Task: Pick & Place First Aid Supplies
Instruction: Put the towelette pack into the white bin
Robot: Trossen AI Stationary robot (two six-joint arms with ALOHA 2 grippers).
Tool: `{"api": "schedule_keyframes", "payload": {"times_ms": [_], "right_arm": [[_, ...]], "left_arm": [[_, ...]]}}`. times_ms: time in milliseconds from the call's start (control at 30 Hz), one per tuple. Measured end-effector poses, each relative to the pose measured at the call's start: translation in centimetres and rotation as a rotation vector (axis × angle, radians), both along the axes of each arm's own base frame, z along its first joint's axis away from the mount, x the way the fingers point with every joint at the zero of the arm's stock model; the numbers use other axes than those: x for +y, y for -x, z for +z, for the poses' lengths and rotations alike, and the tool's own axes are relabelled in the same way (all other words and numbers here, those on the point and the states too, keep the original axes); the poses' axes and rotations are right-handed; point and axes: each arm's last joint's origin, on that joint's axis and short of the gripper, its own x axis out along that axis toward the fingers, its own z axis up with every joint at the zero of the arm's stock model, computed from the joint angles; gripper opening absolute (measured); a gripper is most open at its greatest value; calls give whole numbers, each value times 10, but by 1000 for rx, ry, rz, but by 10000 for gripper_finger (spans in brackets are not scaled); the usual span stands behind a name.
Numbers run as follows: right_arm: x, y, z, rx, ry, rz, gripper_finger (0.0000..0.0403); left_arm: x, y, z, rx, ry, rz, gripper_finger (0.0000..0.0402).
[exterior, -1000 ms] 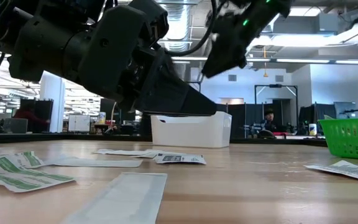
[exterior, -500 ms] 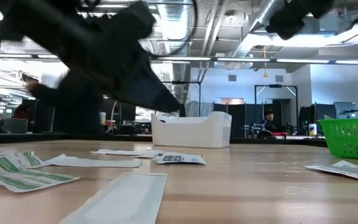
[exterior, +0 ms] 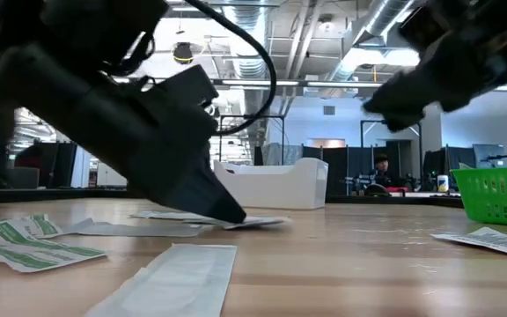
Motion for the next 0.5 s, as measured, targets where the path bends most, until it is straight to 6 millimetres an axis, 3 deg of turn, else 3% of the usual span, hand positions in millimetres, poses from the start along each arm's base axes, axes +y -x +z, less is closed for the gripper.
{"api": "schedule_keyframes", "payload": {"times_ms": [200, 400, 500], "right_arm": [[9, -23, -21, 110, -27, -21, 118], [18, -41, -33, 162, -20, 20, 118], [20, -46, -37, 191, -13, 31, 118]], "left_arm": [[0, 0, -2, 18, -48, -23, 98], [1, -2, -2, 36, -78, -59, 15], [1, -1, -2, 31, -96, -44, 7]]}}
